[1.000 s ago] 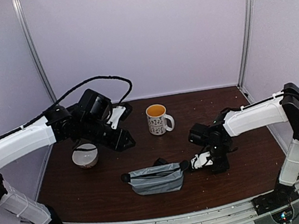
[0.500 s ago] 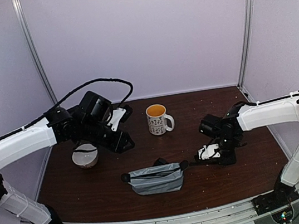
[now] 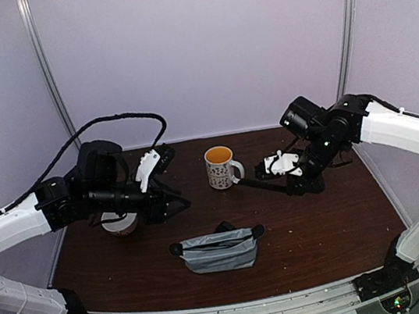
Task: Sort the hair-cutting tools
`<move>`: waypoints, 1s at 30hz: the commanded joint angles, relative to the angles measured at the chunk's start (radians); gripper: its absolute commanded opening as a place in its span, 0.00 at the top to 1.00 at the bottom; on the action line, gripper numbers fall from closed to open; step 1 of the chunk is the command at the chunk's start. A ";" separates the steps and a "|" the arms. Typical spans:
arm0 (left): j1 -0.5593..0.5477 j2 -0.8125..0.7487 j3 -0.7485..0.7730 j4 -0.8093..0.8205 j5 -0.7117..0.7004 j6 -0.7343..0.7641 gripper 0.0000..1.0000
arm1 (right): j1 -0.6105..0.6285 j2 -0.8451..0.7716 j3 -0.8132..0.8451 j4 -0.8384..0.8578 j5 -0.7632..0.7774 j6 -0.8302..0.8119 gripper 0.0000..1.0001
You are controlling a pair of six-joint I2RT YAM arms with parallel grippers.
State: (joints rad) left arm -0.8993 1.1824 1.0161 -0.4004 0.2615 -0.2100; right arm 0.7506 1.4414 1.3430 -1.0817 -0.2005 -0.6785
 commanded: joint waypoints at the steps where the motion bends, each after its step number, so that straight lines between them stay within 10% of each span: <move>1: -0.021 0.047 0.050 0.230 0.143 0.112 0.54 | 0.041 0.010 0.092 -0.089 -0.165 -0.005 1.00; 20: -0.121 0.274 0.260 0.165 0.187 0.164 0.67 | 0.102 0.003 0.106 -0.089 -0.207 0.005 1.00; 30: -0.122 0.311 0.289 0.130 0.238 0.170 0.92 | 0.106 0.011 0.110 -0.078 -0.211 0.020 1.00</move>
State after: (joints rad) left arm -1.0164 1.4796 1.2701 -0.2737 0.4656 -0.0513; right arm 0.8478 1.4460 1.4296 -1.1568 -0.3935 -0.6739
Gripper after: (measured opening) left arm 0.128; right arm 0.008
